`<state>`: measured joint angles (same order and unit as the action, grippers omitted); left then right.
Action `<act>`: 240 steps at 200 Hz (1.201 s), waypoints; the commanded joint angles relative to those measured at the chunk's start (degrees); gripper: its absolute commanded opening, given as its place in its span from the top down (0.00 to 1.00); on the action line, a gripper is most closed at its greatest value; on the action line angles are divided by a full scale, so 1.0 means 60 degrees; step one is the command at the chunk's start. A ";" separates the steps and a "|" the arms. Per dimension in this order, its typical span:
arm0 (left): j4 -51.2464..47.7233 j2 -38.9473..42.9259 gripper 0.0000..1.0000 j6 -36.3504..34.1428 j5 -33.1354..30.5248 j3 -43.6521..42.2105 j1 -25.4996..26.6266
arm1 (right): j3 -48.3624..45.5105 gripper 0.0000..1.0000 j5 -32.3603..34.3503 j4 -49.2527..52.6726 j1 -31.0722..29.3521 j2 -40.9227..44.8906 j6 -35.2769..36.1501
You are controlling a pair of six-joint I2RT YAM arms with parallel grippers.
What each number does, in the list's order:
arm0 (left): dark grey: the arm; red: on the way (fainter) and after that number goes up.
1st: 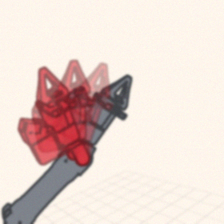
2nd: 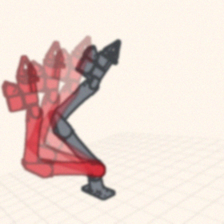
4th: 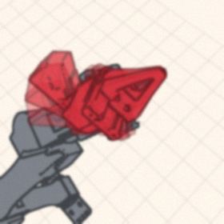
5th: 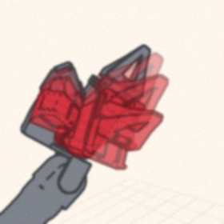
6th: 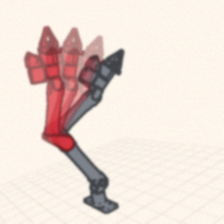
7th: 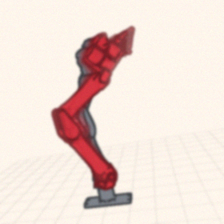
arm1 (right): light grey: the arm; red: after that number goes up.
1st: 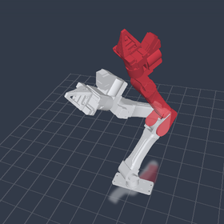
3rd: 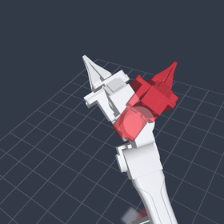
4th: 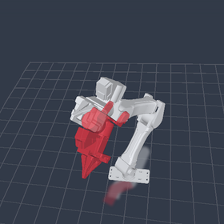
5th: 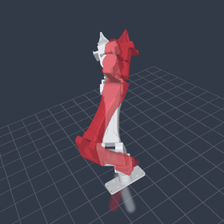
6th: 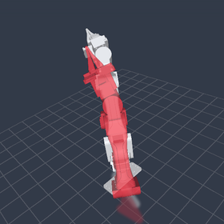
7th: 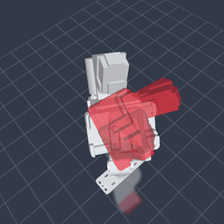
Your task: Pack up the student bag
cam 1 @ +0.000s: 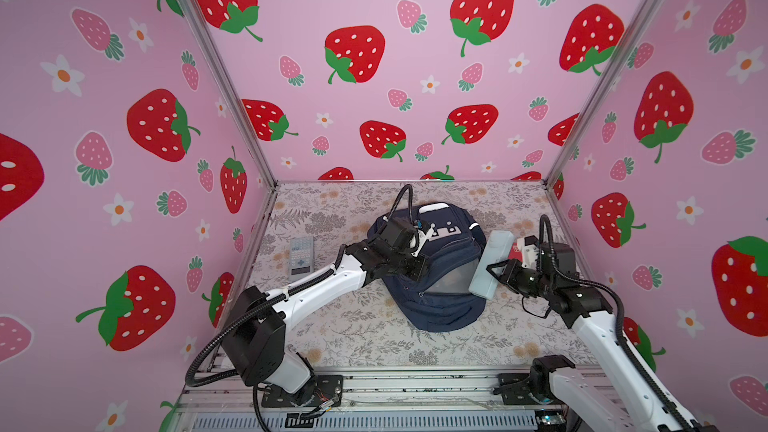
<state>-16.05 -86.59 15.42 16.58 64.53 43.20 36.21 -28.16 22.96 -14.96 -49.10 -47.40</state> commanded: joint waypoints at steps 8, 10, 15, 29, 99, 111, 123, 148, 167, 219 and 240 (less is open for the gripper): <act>0.1835 0.0664 1.00 0.0572 0.0777 -0.0348 -0.0184 | -0.0402 0.77 -0.0837 -0.2845 -0.0787 -0.0449 -0.1495; 0.1891 0.0695 1.00 0.0578 0.0817 -0.0383 -0.0202 | -0.0422 0.77 -0.0820 -0.2948 -0.0857 -0.0456 -0.1550; 0.2040 0.0744 1.00 0.0622 0.0887 -0.0469 -0.0237 | -0.0440 0.77 -0.0755 -0.3170 -0.1021 -0.0798 -0.1660; 0.2317 0.0898 1.00 0.0682 0.1083 -0.0641 -0.0363 | -0.0508 0.77 -0.0564 -0.3663 -0.1452 -0.1192 -0.1929; 0.2985 0.1072 1.00 0.0568 0.2626 -0.1215 -0.0815 | -0.0589 0.77 -0.0371 -0.7306 -0.2717 -0.3333 -0.3482; 0.2975 0.1099 1.00 0.0459 0.2801 -0.1271 -0.0828 | -0.0431 0.77 -0.0394 -0.7718 -0.2736 -0.3689 -0.3595; 0.3015 0.1141 1.00 0.0430 0.2952 -0.1356 -0.0884 | -0.0302 0.75 -0.0281 -0.7964 -0.2818 -0.4041 -0.3670; 0.3298 0.1237 1.00 0.0589 0.3247 -0.1582 -0.1055 | 0.0220 0.74 -0.0176 -0.8154 -0.3306 -0.5112 -0.3491; 0.3363 0.1290 1.00 0.0673 0.3400 -0.1692 -0.1149 | 0.0385 0.67 -0.0003 -0.8733 -0.3613 -0.5733 -0.3651; 0.3073 0.1643 1.00 0.0834 0.3096 -0.2066 -0.1866 | 0.0892 0.34 0.2308 -0.4652 -0.3508 -0.5305 -0.2009; 0.2903 0.1729 1.00 0.0909 0.3047 -0.2202 -0.2156 | 0.0343 0.32 0.2884 -0.3402 -0.2801 -0.4040 -0.1674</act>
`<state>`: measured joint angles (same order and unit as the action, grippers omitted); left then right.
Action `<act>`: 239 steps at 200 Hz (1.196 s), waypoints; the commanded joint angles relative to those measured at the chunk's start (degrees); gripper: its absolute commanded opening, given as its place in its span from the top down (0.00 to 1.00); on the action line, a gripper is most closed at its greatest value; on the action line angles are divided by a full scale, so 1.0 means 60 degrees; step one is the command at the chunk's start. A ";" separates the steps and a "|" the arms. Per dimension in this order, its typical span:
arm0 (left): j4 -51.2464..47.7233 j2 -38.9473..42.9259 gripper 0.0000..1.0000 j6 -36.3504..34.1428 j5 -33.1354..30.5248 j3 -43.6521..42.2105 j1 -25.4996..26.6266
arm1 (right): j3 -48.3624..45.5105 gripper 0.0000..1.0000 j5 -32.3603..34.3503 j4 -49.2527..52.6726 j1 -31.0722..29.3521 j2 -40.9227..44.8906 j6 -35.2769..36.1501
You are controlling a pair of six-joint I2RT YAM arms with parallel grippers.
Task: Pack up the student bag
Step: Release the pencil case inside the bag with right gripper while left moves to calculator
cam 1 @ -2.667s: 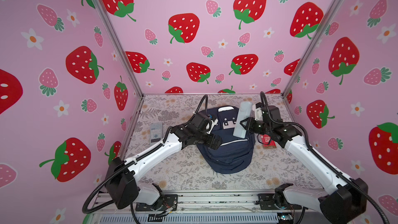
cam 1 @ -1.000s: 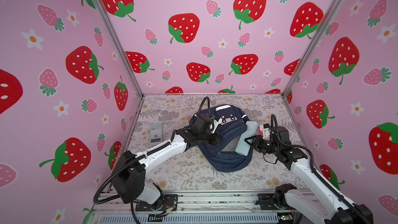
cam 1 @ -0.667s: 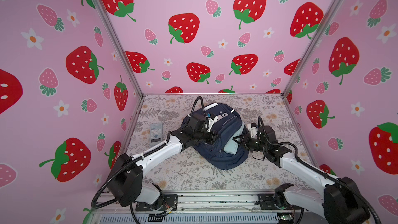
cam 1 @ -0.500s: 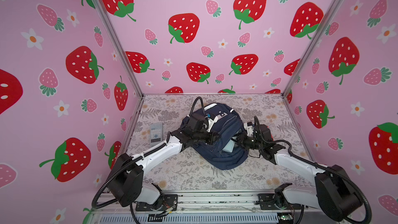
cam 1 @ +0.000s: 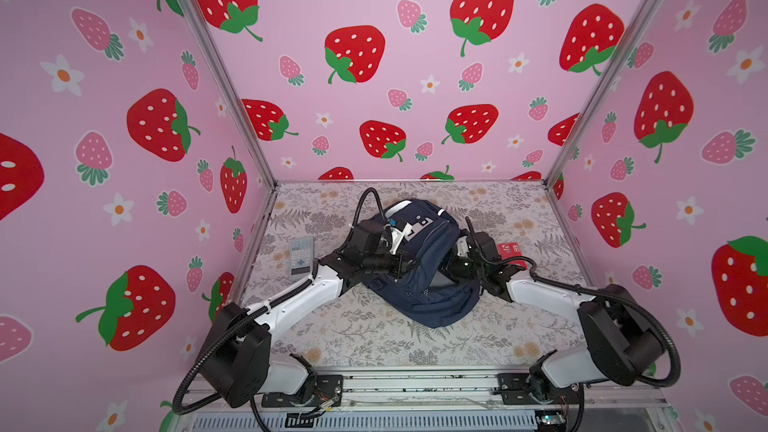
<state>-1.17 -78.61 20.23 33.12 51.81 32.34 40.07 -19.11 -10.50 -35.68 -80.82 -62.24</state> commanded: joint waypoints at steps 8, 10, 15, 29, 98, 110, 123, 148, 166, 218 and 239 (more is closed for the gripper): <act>0.0260 0.0423 1.00 0.0043 0.0181 -0.0088 -0.0365 | -0.0404 0.32 0.1502 0.2759 0.0969 0.1672 0.0959; 0.0207 0.0429 1.00 0.0027 0.0149 -0.0079 -0.0365 | -0.0445 0.32 0.1531 0.2889 0.1055 0.1771 0.1003; 0.0132 0.0430 1.00 -0.0006 0.0062 -0.0068 -0.0376 | -0.0519 0.32 0.1558 0.3214 0.1253 0.2029 0.1124; -0.0086 0.0420 1.00 -0.0060 -0.0108 -0.0085 -0.0382 | -0.0704 0.32 0.1549 0.3816 0.1747 0.2715 0.1413; -0.1548 0.1390 0.42 0.0526 -0.2328 -0.0096 -0.0398 | 0.0374 0.38 0.1171 0.4709 0.2178 0.3510 0.2906; -0.2268 0.2034 0.35 0.0484 -0.3683 -0.0102 -0.0463 | 0.0596 0.38 0.1016 0.4642 0.2171 0.3456 0.3138; -0.3084 0.2669 0.28 0.0507 -0.5427 -0.0123 -0.0741 | 0.0712 0.38 0.0750 0.4475 0.2167 0.3425 0.3326; -0.3591 0.3277 0.16 0.0242 -0.6937 -0.0448 -0.2016 | 0.0675 0.35 0.0190 0.4054 0.2096 0.3388 0.3611; -0.4049 0.3006 0.10 0.0129 -0.6822 -0.0413 -0.3429 | 0.0667 0.34 0.0000 0.3911 0.1947 0.3294 0.3748; -0.5392 -0.0438 0.01 -0.0053 -0.4277 0.1558 -0.7562 | 0.0369 0.31 -0.0300 0.3433 0.1542 0.3110 0.3657; -0.5685 -0.1631 0.01 -0.0735 -0.4521 0.2343 -0.7772 | 0.0313 0.30 -0.0316 0.3378 0.1428 0.3042 0.3651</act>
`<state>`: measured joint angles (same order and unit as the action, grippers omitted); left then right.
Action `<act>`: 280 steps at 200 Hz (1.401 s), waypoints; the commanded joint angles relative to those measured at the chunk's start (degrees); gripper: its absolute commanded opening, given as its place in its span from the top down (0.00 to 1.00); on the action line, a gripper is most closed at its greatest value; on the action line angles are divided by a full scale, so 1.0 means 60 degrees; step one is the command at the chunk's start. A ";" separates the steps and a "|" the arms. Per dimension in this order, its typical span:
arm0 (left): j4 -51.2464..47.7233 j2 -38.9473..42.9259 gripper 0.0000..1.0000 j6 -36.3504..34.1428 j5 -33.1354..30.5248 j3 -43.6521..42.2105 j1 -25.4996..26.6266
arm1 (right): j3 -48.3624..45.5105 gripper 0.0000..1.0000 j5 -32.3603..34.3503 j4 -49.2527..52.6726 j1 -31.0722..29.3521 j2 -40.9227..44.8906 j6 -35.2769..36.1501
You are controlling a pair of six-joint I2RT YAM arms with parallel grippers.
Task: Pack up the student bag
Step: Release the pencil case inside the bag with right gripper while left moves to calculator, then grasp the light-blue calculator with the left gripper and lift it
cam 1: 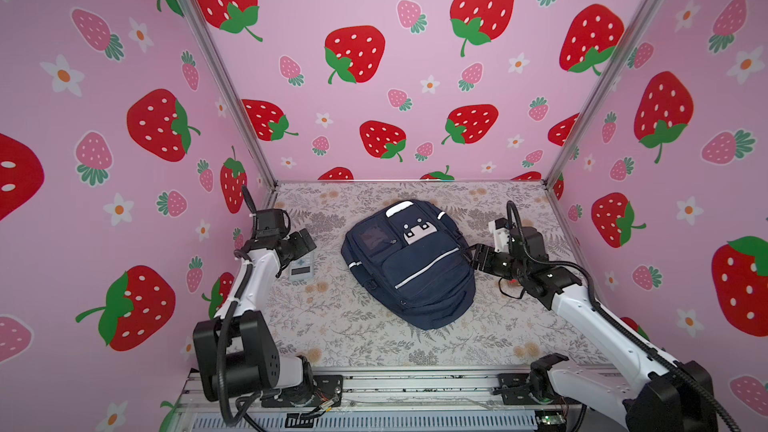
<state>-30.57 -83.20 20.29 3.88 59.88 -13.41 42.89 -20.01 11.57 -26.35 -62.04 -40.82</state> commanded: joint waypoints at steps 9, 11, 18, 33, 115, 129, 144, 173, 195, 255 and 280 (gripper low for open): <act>-0.0831 -0.1282 0.01 -0.0982 0.0218 0.1260 -0.0166 | -0.0188 0.30 -0.0175 -0.0371 -0.0157 -0.0111 0.0058; -0.0818 -0.1391 0.01 -0.1047 0.0236 0.1308 -0.0156 | -0.0190 0.30 -0.0172 -0.0375 -0.0162 -0.0117 0.0052; -0.0766 -0.1704 0.01 -0.1278 0.0292 0.1442 -0.0151 | -0.0226 0.30 -0.0180 -0.0415 -0.0166 -0.0130 0.0039; -0.0660 -0.2324 0.01 -0.1810 0.0273 0.1712 -0.0124 | -0.0229 0.30 -0.0246 -0.0485 -0.0206 -0.0235 0.0003; -0.1426 -0.4997 0.01 -0.3116 -0.0677 0.3857 -0.0059 | -0.0119 0.30 -0.0578 -0.0661 -0.0369 -0.0428 -0.0224; -0.1499 -0.5312 0.01 -0.3191 -0.0771 0.4102 -0.0055 | -0.0174 0.30 -0.0648 -0.0782 -0.0397 -0.0423 -0.0371; -0.1743 -0.5736 0.01 -0.3115 -0.0596 0.4462 -0.0035 | -0.0212 0.30 -0.0649 -0.0841 -0.0455 -0.0424 -0.0488; -0.1586 -0.6011 0.01 -0.3001 -0.0395 0.4530 0.0340 | -0.0041 0.30 -0.0650 -0.0812 -0.0598 -0.0543 -0.0546; -0.1347 -0.5997 0.01 -0.2923 -0.0446 0.4451 0.0611 | 0.0153 0.30 -0.0558 -0.0724 -0.0755 -0.0640 -0.0527; -0.1341 -0.6222 0.00 -0.2910 -0.0627 0.4354 0.0684 | 0.0391 0.30 -0.0388 -0.0596 -0.1067 -0.0755 -0.0600; -0.1237 -0.5911 0.01 -0.2946 -0.0569 0.4141 0.0759 | 0.0484 0.29 -0.0338 -0.0498 -0.1144 -0.0768 -0.0563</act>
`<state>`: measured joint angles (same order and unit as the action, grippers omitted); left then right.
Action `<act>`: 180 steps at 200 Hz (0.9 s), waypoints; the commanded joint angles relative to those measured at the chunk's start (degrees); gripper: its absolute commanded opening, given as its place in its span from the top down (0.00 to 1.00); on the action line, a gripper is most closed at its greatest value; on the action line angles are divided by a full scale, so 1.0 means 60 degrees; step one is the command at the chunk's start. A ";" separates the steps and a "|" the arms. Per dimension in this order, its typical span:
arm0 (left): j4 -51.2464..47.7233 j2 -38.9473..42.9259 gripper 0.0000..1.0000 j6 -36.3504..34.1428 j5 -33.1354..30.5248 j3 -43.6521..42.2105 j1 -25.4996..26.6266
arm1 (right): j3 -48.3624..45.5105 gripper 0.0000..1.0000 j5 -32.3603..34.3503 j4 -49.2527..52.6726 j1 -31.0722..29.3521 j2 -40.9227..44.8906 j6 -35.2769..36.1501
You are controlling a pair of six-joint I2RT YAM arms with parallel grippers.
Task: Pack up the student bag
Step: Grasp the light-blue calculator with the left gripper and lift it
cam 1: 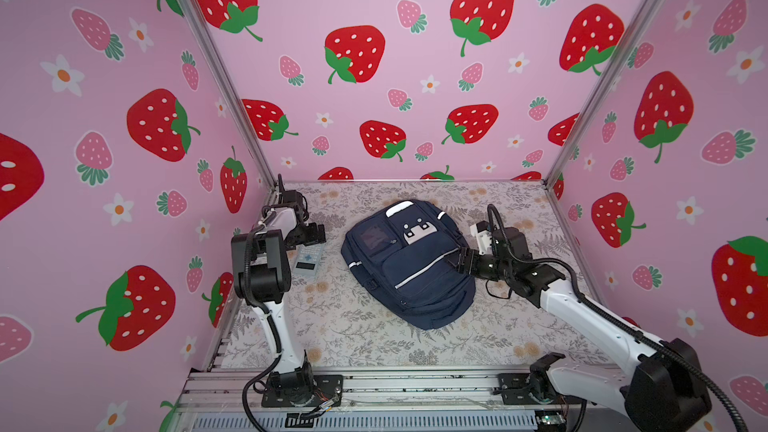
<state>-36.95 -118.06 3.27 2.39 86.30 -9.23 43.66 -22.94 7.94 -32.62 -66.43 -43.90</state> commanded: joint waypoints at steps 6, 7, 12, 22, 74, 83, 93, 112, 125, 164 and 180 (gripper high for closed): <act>-0.0148 0.0013 0.01 -0.0130 -0.0297 -0.0302 0.0107 | 0.0383 0.29 0.0161 0.0137 -0.0114 -0.0031 -0.0034; -0.0145 0.0030 0.01 -0.0140 -0.0289 -0.0304 0.0113 | 0.0384 0.29 0.0168 0.0139 -0.0115 -0.0031 -0.0036; -0.0128 0.0092 0.01 -0.0180 -0.0282 -0.0318 0.0154 | 0.0396 0.29 0.0174 0.0147 -0.0129 -0.0029 -0.0023; -0.0188 0.0174 0.01 -0.0236 -0.0278 -0.0271 0.0235 | 0.0399 0.29 0.0204 0.0155 -0.0139 -0.0005 -0.0029; -0.0606 -0.0403 0.01 -0.0498 -0.0332 0.0081 0.0479 | 0.0523 0.29 0.0264 0.0292 -0.0159 0.0085 0.0007; -0.0613 -0.0414 0.01 -0.0575 -0.0565 0.0068 0.0608 | 0.0531 0.29 0.0268 0.0326 -0.0157 0.0111 0.0020; -0.0466 -0.0307 0.01 -0.0673 -0.0796 -0.0050 0.0773 | 0.0531 0.29 0.0264 0.0349 -0.0159 0.0109 0.0042; 0.0075 0.0193 0.01 -0.0768 -0.0783 -0.0472 0.0928 | 0.0524 0.29 0.0249 0.0345 -0.0164 0.0083 0.0066; 0.0420 0.0627 0.01 -0.0779 -0.0522 -0.0748 0.0941 | 0.0516 0.29 0.0213 0.0331 -0.0173 0.0015 0.0076; 0.0361 0.0955 0.01 -0.1213 0.0067 -0.0827 0.0946 | 0.0532 0.29 0.0190 0.0241 -0.0202 -0.0046 0.0040; -0.0119 0.0496 0.01 -0.1369 -0.0008 -0.0542 0.0943 | 0.0506 0.29 0.0192 0.0243 -0.0217 -0.0016 0.0029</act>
<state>-34.37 -113.12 -1.91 1.39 81.34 -3.38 44.86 -22.00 9.08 -33.39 -66.43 -43.83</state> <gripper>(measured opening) 0.992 0.709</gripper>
